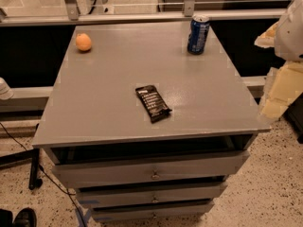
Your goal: Knock pepsi can over
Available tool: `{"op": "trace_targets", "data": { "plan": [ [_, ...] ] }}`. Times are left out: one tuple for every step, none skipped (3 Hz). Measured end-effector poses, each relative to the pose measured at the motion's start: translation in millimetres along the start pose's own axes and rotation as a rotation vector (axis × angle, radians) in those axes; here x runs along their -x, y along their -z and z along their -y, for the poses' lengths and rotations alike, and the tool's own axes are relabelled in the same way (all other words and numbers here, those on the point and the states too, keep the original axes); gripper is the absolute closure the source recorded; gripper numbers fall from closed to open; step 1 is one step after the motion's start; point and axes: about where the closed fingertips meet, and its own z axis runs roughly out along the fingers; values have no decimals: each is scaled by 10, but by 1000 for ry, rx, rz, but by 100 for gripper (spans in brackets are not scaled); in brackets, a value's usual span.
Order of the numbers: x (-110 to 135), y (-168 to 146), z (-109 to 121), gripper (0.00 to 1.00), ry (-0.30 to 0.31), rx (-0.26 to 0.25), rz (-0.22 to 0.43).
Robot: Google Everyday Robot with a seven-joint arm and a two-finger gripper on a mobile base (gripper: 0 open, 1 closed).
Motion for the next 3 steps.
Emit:
{"op": "trace_targets", "data": {
  "plan": [
    [12, 12, 10, 0, 2, -11, 5],
    [40, -162, 168, 0, -20, -38, 53],
    [150, -526, 579, 0, -79, -88, 167]
  ]
}}
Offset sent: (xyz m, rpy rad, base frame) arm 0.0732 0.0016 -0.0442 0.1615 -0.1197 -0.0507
